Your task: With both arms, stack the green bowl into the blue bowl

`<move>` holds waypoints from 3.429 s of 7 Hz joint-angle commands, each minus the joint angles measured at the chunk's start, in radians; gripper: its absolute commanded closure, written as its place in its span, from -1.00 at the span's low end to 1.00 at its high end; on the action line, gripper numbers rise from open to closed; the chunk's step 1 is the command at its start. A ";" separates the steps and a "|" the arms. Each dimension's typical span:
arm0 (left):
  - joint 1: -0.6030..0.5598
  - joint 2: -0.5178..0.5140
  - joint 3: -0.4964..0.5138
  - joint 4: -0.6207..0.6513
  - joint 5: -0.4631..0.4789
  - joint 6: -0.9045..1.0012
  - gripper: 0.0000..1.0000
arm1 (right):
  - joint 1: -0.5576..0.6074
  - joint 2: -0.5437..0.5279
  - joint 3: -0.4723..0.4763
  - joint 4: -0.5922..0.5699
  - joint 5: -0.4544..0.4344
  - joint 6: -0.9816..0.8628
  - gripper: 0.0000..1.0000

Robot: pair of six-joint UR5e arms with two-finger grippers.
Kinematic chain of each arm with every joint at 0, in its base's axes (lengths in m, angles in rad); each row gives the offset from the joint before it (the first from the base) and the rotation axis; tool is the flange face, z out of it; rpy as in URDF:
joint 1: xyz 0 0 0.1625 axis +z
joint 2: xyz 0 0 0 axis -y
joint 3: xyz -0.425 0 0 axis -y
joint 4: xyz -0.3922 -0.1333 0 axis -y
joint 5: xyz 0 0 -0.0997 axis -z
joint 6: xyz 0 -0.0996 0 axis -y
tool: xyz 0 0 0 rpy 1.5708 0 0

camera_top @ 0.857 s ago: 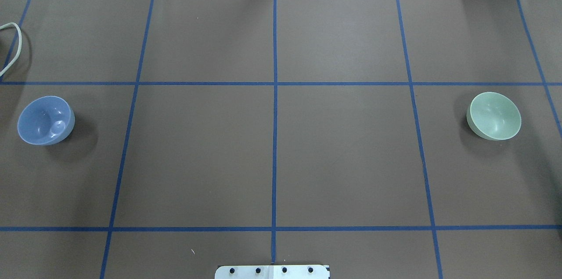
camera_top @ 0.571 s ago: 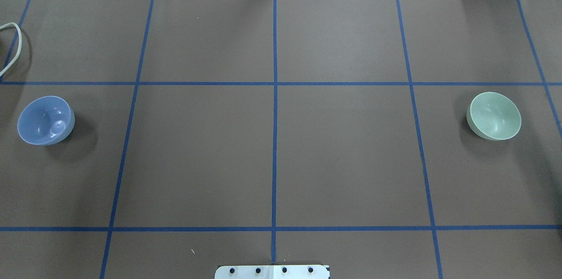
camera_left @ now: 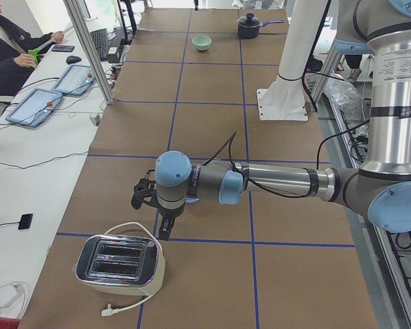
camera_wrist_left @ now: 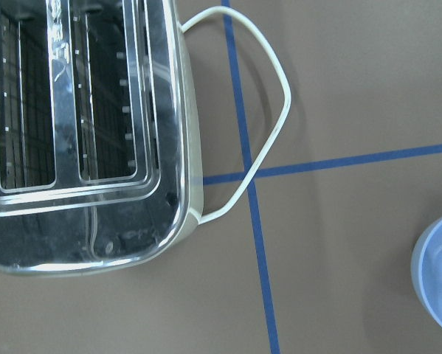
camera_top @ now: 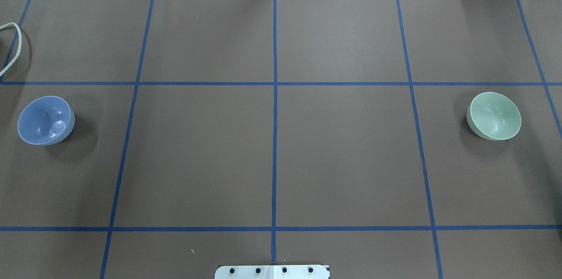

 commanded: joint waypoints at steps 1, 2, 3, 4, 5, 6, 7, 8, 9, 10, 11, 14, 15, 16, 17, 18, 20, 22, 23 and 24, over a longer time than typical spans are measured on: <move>0.007 -0.043 0.069 -0.079 -0.012 -0.046 -0.95 | -0.013 0.002 -0.003 0.053 0.012 0.057 -1.00; 0.008 -0.043 0.077 -0.108 -0.011 -0.049 -0.95 | -0.029 0.002 -0.003 0.075 0.012 0.078 -1.00; 0.026 -0.035 0.078 -0.207 -0.011 -0.062 -0.96 | -0.050 0.002 -0.003 0.104 0.012 0.118 -1.00; 0.119 -0.037 0.091 -0.232 0.000 -0.127 -0.95 | -0.078 0.002 -0.003 0.142 0.012 0.176 -1.00; 0.199 -0.038 0.089 -0.238 0.002 -0.237 -0.95 | -0.101 0.002 -0.006 0.164 0.011 0.212 -1.00; 0.250 -0.037 0.094 -0.250 0.006 -0.332 -0.96 | -0.105 0.002 -0.006 0.167 0.011 0.215 -1.00; 0.320 -0.043 0.092 -0.261 0.064 -0.408 -0.96 | -0.105 0.002 -0.006 0.167 0.011 0.214 -1.00; 0.388 -0.047 0.098 -0.299 0.105 -0.465 -0.96 | -0.105 0.002 -0.006 0.167 0.011 0.215 -1.00; 0.440 -0.056 0.130 -0.369 0.106 -0.505 -0.96 | -0.107 0.002 -0.006 0.167 0.011 0.215 -1.00; 0.474 -0.060 0.175 -0.434 0.107 -0.529 -0.95 | -0.107 0.002 -0.007 0.167 0.011 0.214 -1.00; 0.487 -0.061 0.207 -0.483 0.107 -0.528 -0.94 | -0.105 0.002 -0.009 0.167 0.011 0.214 -1.00; 0.502 -0.061 0.207 -0.528 0.107 -0.531 0.99 | -0.107 0.000 -0.010 0.167 0.011 0.214 -1.00; 0.502 -0.060 0.207 -0.543 0.107 -0.531 1.00 | -0.105 0.000 -0.015 0.167 0.011 0.214 -1.00; 0.502 -0.060 0.207 -0.545 0.107 -0.531 1.00 | -0.107 0.000 -0.015 0.167 0.011 0.214 -1.00; 0.502 -0.061 0.201 -0.547 0.106 -0.531 1.00 | -0.107 0.000 -0.015 0.169 0.011 0.214 -1.00; 0.502 -0.058 0.172 -0.544 0.094 -0.534 1.00 | -0.105 0.000 -0.015 0.169 0.011 0.215 -1.00; 0.502 -0.061 0.112 -0.527 -0.001 -0.580 1.00 | -0.107 0.000 -0.013 0.169 0.011 0.215 -1.00; 0.522 -0.165 0.074 -0.527 0.002 -0.863 1.00 | -0.107 0.000 -0.013 0.169 0.011 0.215 -1.00; 0.592 -0.232 0.075 -0.525 0.018 -1.001 1.00 | -0.107 0.000 -0.015 0.169 0.011 0.215 -1.00; 0.655 -0.304 0.075 -0.508 0.105 -1.128 1.00 | -0.105 0.002 -0.015 0.169 0.011 0.215 -1.00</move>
